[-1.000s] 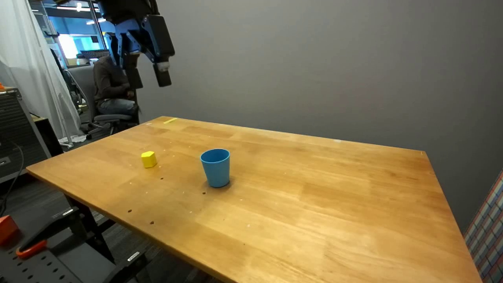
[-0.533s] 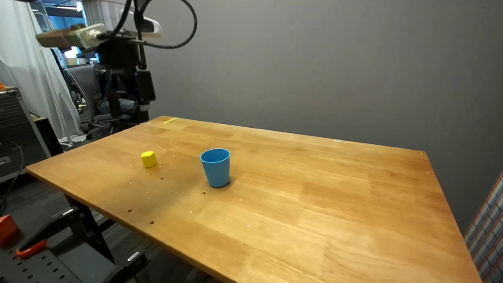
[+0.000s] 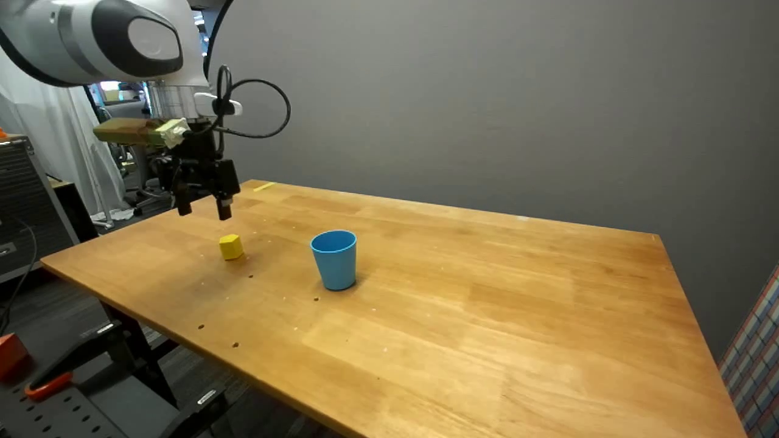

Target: Put the yellow block in the cup

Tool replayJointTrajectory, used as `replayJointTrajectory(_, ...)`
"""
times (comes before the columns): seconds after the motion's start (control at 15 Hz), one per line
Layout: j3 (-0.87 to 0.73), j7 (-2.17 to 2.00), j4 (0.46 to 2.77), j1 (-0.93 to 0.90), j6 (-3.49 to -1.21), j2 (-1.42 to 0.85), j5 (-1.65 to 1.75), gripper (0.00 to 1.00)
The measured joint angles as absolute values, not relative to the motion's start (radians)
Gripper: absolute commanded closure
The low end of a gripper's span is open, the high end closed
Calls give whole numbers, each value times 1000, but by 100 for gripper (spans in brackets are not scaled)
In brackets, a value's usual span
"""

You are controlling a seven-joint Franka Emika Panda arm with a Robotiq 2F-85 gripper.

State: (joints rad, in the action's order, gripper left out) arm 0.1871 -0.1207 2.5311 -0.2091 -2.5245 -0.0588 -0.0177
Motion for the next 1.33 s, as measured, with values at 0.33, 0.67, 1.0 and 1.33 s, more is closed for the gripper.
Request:
replayJointTrajectory(0.33,162,-381,2427,-258,-2597,-249,247,0)
replayJointTrajectory(0.67,120,-461,2317,-336,-2600,-384,264,19)
replayJointTrajectory(1.0,68,-480,2246,-387,-2600,-460,264,58)
replayJointTrajectory(1.33,13,-528,2236,-406,-2591,-470,264,77)
